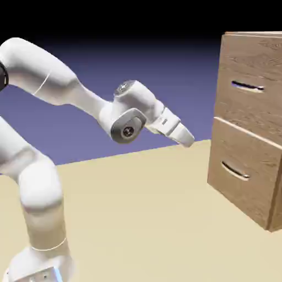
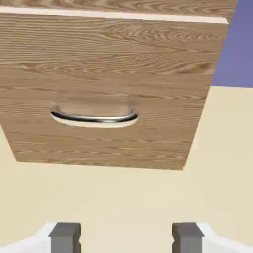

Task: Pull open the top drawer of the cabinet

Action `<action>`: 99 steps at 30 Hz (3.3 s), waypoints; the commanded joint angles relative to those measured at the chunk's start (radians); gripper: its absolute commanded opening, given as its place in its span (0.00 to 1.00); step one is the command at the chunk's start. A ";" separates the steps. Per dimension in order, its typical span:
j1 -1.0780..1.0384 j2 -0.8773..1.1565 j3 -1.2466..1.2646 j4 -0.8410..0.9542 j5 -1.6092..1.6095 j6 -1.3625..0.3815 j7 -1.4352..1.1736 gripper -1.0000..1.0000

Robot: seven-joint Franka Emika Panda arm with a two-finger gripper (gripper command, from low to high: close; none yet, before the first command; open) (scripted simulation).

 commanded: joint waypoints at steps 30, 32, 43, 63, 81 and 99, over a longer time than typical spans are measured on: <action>-0.770 0.000 0.728 0.478 1.305 -0.067 -0.324 0.50; -0.821 0.000 0.777 0.510 1.392 -0.072 -0.345 0.50; -1.103 0.000 1.044 0.685 1.870 -0.097 -0.464 0.50; -1.616 0.000 1.529 1.003 2.740 -0.141 -0.680 0.50; -1.808 -0.030 1.691 1.135 2.818 -0.130 -0.656 0.00; -1.155 -0.045 1.140 0.707 2.844 -0.190 -0.717 0.00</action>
